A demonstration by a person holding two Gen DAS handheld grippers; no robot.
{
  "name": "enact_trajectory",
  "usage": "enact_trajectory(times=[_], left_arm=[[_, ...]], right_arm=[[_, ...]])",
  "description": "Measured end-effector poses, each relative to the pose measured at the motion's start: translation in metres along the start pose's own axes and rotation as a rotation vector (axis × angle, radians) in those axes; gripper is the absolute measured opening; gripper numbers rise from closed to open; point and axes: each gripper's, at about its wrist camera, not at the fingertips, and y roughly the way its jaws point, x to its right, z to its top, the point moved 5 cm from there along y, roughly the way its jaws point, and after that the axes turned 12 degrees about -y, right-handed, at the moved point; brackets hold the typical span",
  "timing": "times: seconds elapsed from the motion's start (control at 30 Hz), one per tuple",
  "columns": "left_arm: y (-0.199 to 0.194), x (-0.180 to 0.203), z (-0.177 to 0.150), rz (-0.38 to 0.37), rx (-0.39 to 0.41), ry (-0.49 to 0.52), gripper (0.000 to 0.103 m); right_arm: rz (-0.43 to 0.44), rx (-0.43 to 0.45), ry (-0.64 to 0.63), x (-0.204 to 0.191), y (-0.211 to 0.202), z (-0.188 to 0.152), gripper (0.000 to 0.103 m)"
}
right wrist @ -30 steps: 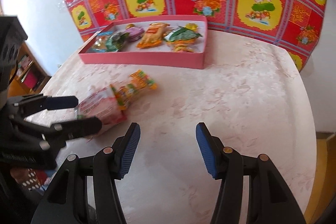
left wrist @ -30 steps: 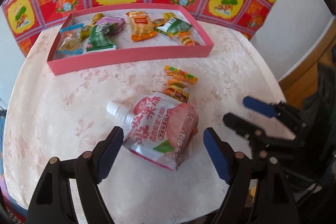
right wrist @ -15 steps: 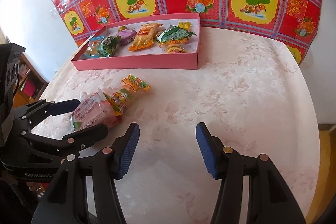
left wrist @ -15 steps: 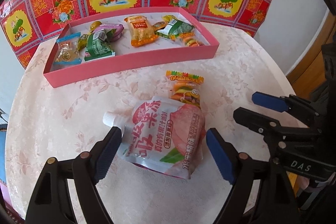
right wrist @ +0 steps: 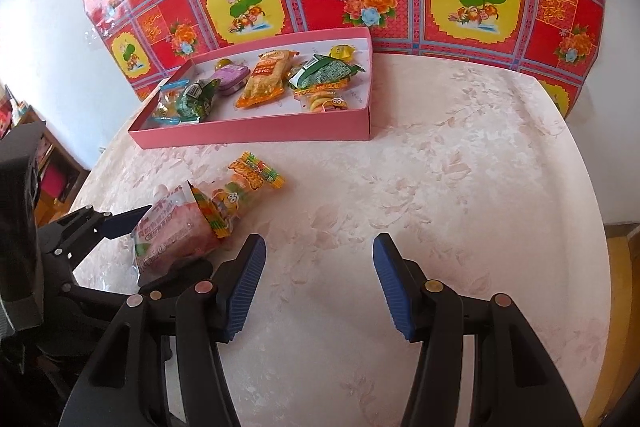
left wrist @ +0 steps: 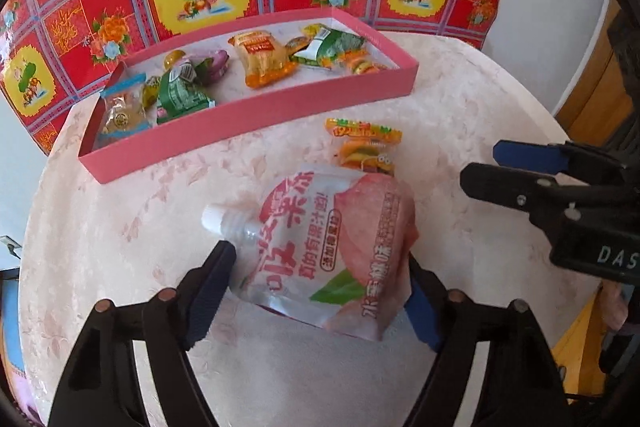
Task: Organize snacks
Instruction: 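Grasp the striped candy packet with the right tool while the left tool holds the pouch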
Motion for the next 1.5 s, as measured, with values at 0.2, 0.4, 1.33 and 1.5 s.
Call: enact_trajectory(times=[0.2, 0.4, 1.33, 1.5], left_arm=[[-0.007, -0.010, 0.001, -0.012, 0.022, -0.035, 0.080], [-0.023, -0.028, 0.004, -0.001, 0.051, -0.080, 0.080], [-0.027, -0.075, 0.015, 0.030, 0.074, -0.225, 0.080], [-0.028, -0.081, 0.019, 0.032, 0.077, -0.243, 0.080]], right_arm=[[0.008, 0.001, -0.005, -0.005, 0.001, 0.004, 0.057], [0.032, -0.006, -0.021, -0.015, 0.007, 0.008, 0.058], [0.081, -0.024, -0.123, -0.053, 0.052, 0.043, 0.058], [0.075, -0.011, -0.118, -0.053, 0.053, 0.045, 0.058]])
